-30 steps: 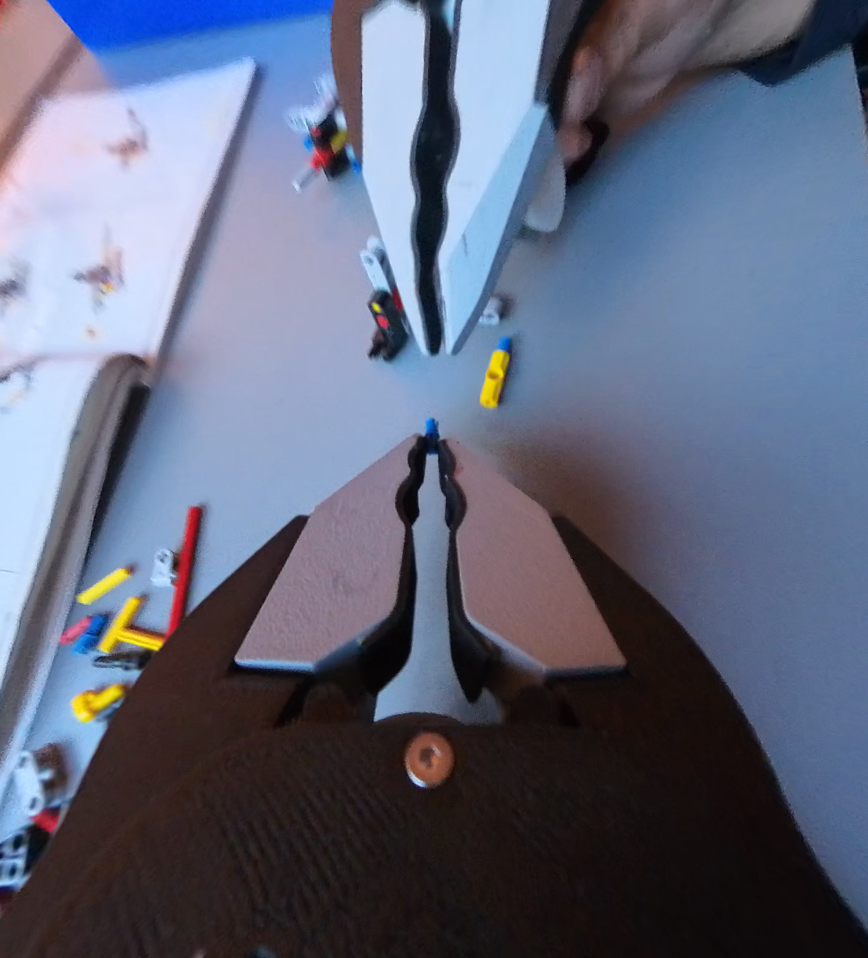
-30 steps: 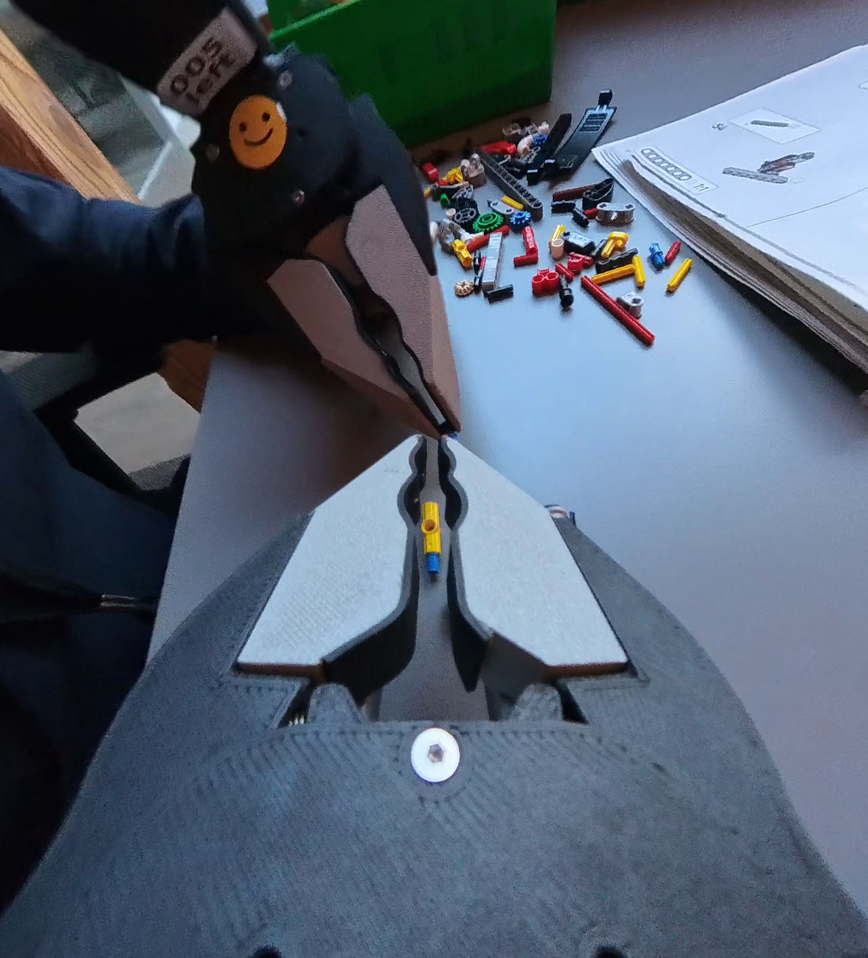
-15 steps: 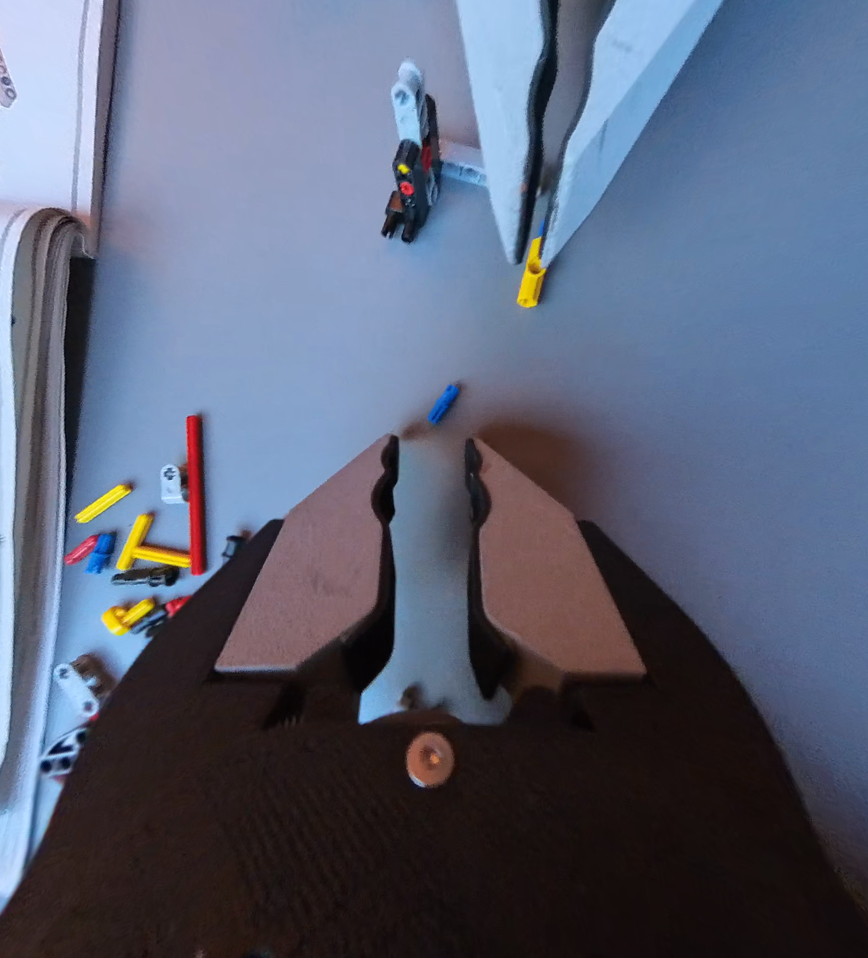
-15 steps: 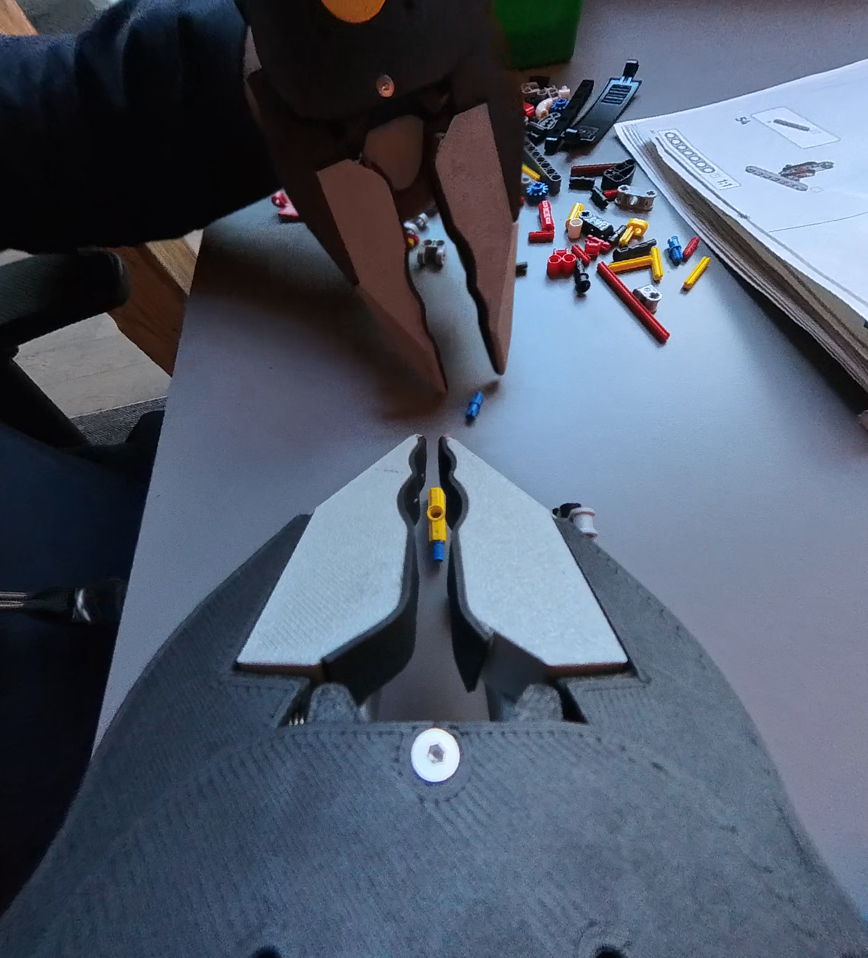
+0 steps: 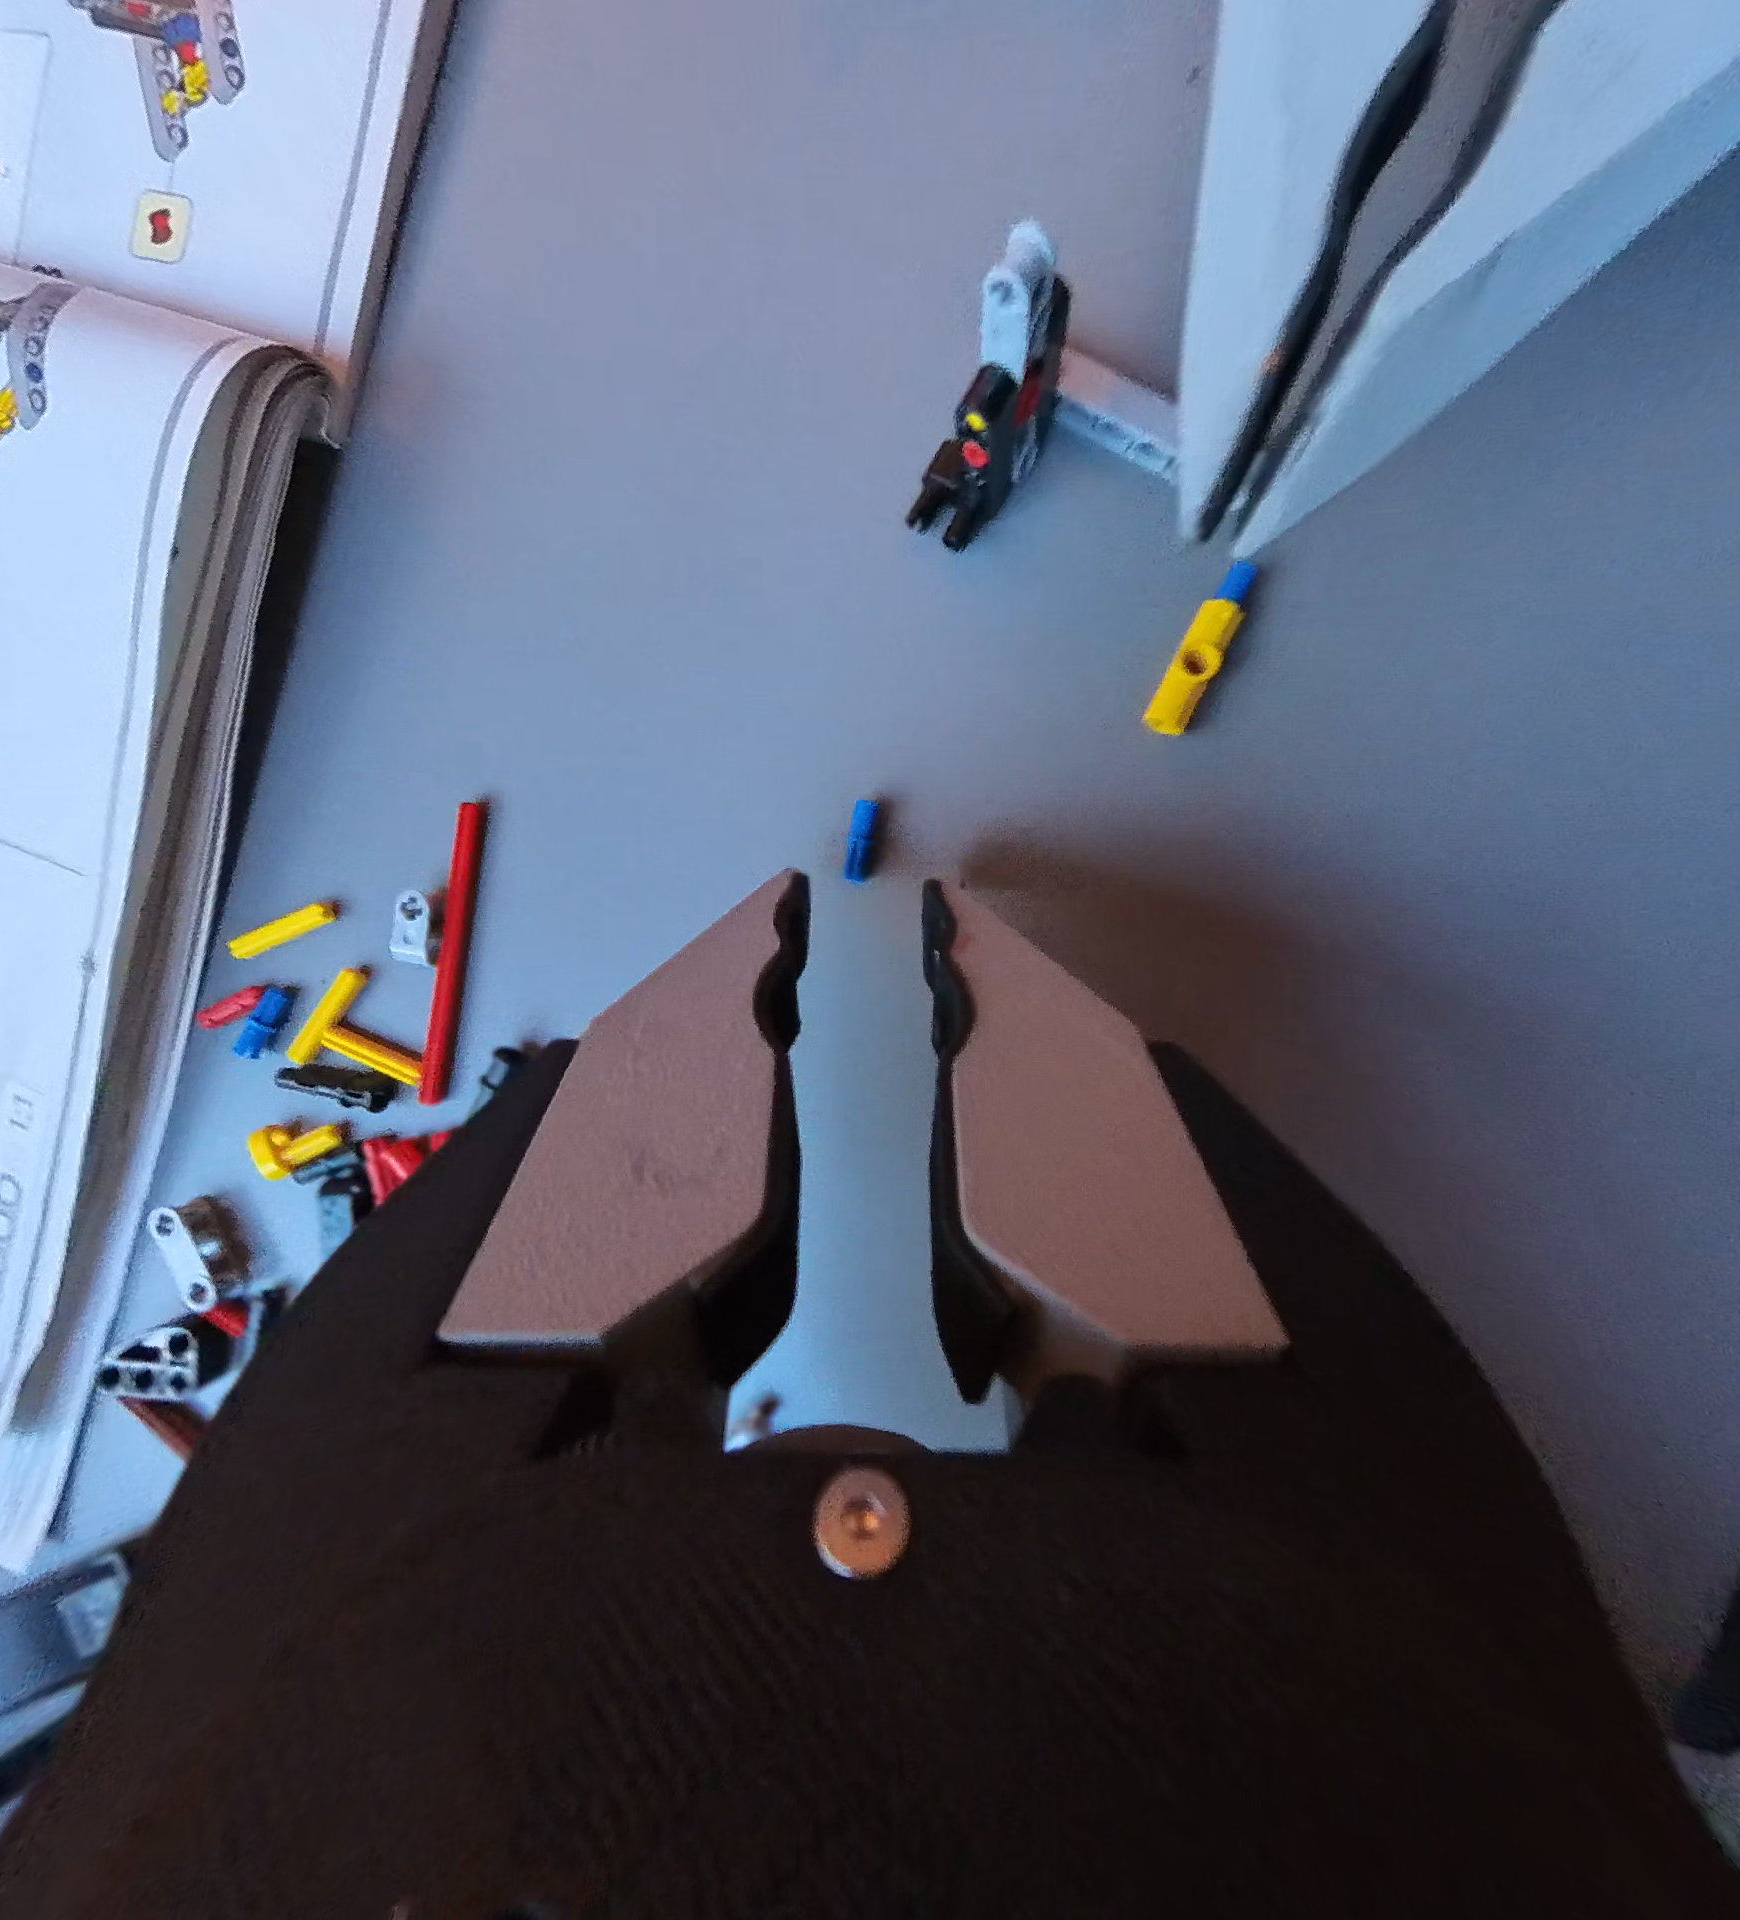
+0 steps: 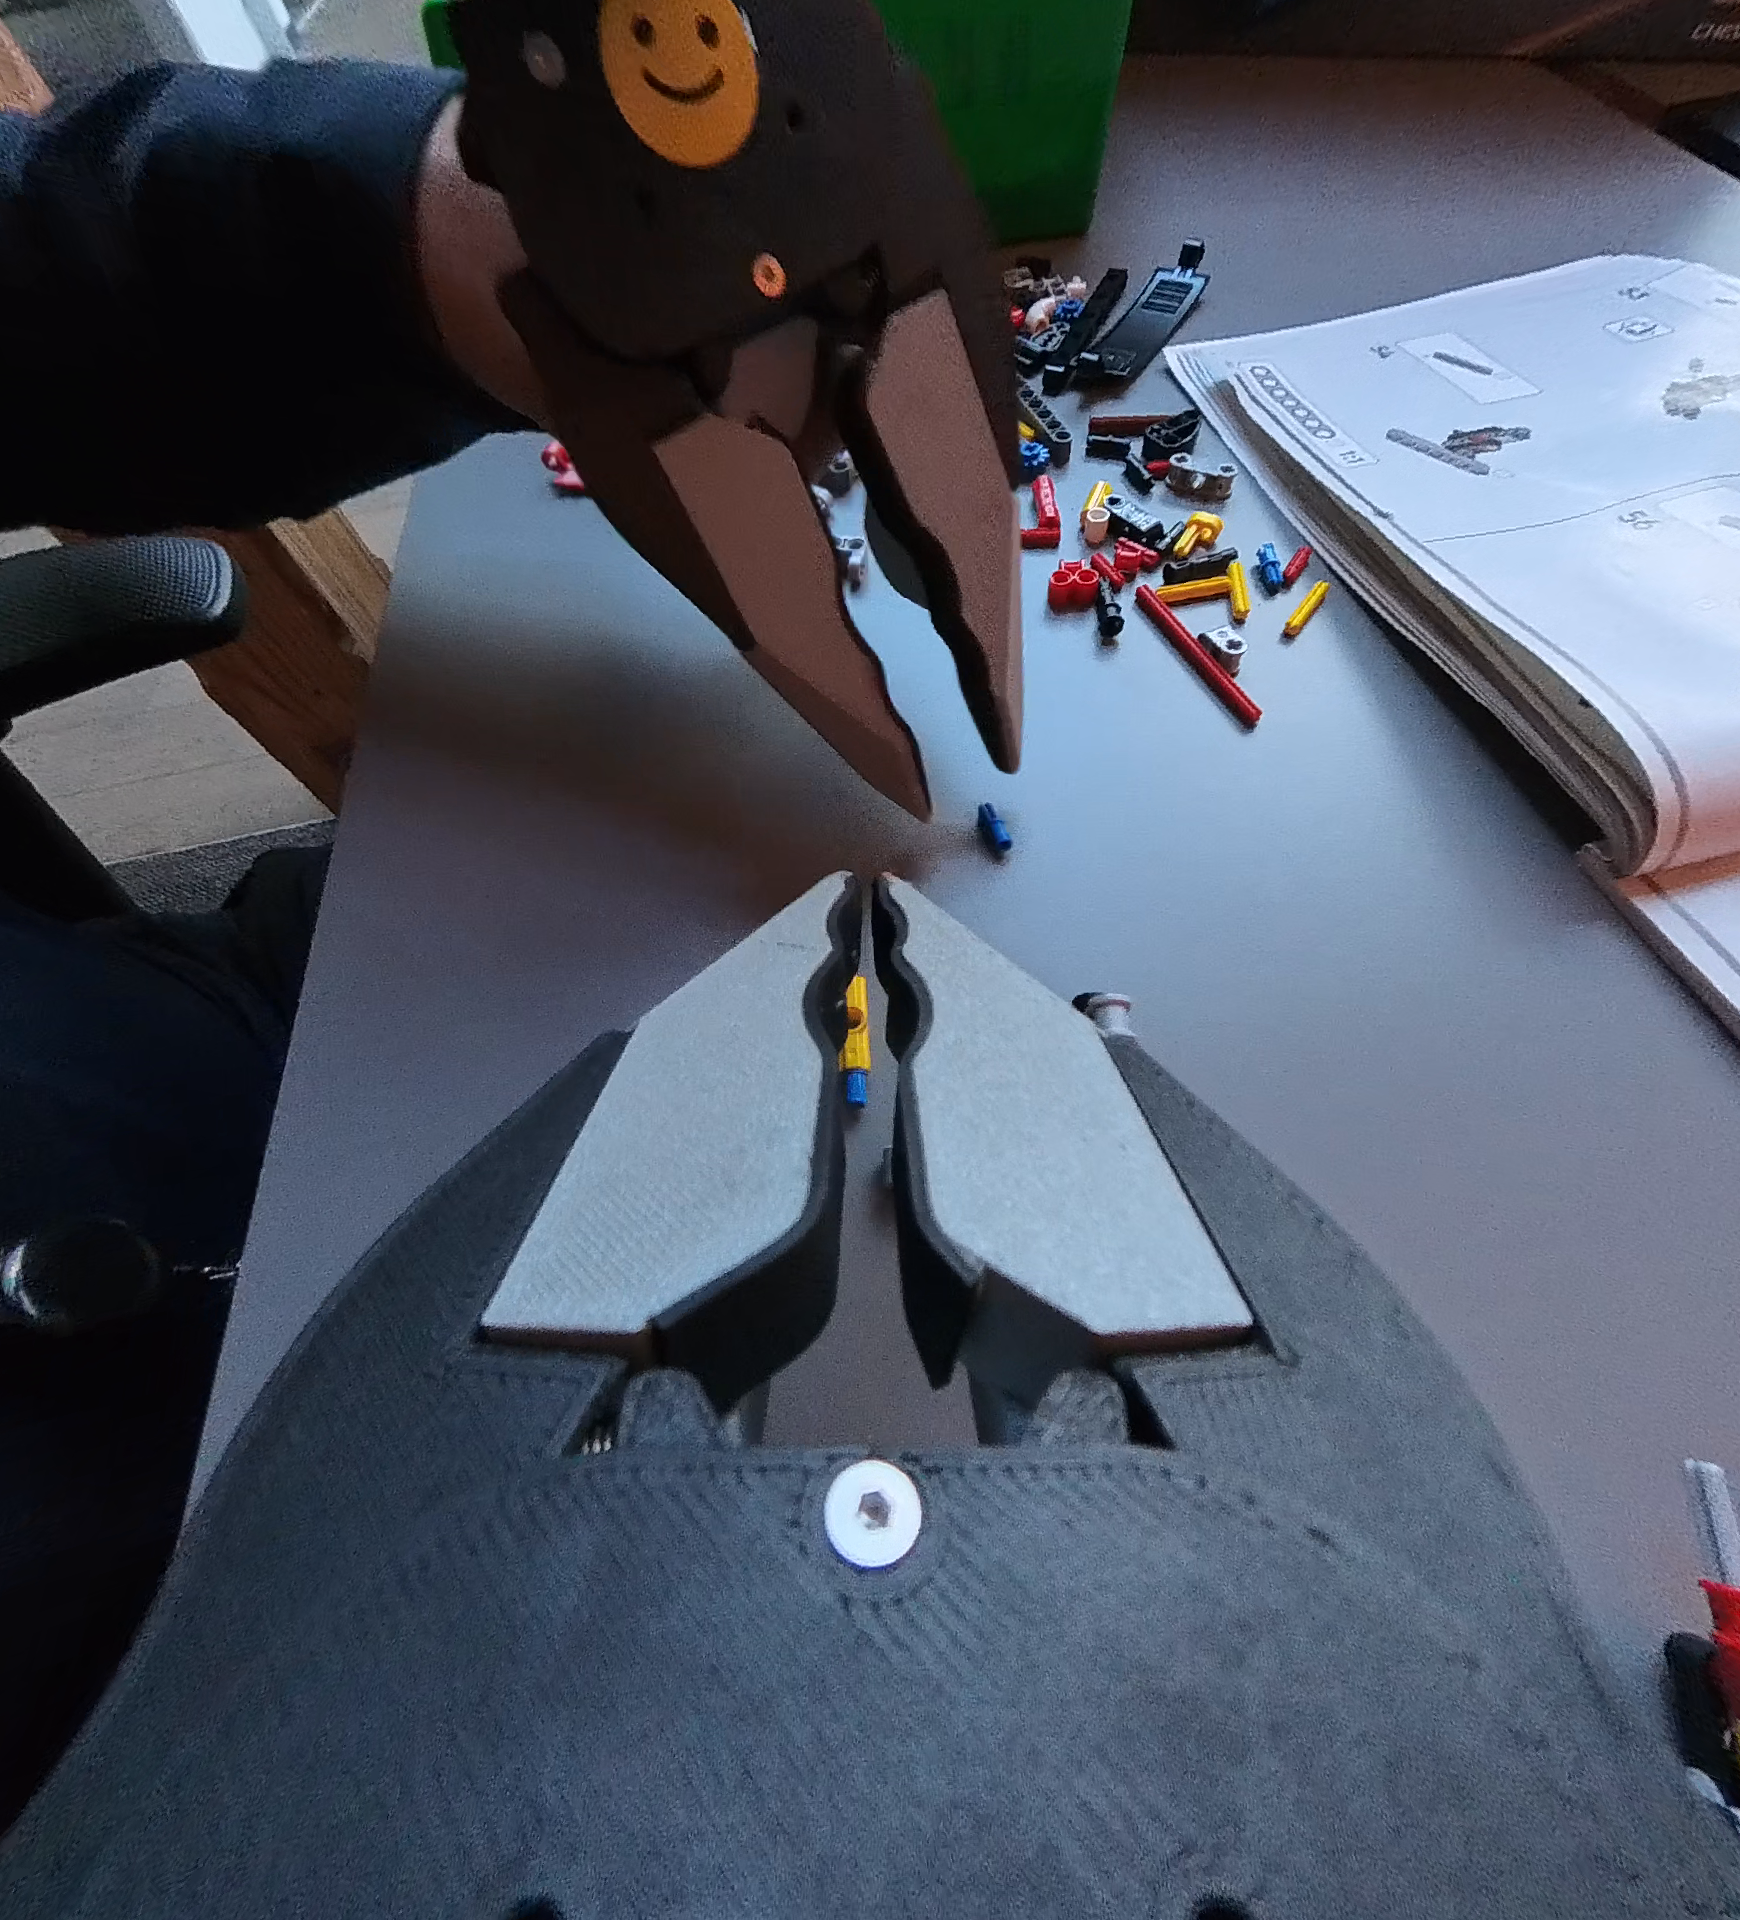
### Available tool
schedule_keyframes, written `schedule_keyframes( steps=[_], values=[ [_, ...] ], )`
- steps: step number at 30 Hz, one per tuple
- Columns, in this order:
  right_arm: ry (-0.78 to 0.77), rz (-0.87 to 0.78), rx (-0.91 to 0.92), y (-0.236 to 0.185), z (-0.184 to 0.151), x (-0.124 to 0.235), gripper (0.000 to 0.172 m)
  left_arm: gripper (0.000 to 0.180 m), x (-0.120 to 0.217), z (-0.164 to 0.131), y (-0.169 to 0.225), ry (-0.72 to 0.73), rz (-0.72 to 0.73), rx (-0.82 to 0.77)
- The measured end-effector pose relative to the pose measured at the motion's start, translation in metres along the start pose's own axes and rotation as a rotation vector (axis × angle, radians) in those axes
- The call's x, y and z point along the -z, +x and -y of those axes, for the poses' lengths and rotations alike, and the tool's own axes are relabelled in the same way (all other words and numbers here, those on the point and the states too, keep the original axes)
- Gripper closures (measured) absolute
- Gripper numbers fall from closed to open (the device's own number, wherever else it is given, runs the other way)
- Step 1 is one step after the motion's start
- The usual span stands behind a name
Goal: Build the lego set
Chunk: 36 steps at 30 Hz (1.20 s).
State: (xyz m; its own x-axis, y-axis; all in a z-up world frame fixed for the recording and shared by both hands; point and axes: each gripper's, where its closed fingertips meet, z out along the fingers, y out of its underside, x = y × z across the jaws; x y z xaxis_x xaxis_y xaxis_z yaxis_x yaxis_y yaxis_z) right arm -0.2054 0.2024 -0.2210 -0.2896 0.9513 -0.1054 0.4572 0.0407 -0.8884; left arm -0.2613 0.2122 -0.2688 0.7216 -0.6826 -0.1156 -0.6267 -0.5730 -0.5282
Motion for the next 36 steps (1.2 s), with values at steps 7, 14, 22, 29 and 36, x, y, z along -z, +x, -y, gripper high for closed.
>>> schedule_keyframes(
  steps=[7,14,22,29,36],
  values=[
    [0.034,0.004,-0.004,0.000,0.007,0.008,0.172,0.162,-0.005,0.001,0.019,-0.070,-0.157,-0.030],
    [0.044,-0.005,0.012,0.000,0.009,0.014,0.172,0.165,-0.002,0.007,0.023,-0.024,-0.218,0.004],
    [0.075,-0.029,-0.010,0.011,0.012,0.026,0.172,0.155,-0.009,0.033,-0.006,0.050,-0.050,-0.481],
    [0.130,-0.001,-0.078,0.018,0.017,0.034,0.172,0.161,-0.014,0.047,0.012,0.010,-0.286,-0.762],
    [0.150,0.009,-0.102,0.021,0.019,0.038,0.172,0.160,-0.031,0.043,0.015,-0.075,-0.405,-0.830]
  ],
)
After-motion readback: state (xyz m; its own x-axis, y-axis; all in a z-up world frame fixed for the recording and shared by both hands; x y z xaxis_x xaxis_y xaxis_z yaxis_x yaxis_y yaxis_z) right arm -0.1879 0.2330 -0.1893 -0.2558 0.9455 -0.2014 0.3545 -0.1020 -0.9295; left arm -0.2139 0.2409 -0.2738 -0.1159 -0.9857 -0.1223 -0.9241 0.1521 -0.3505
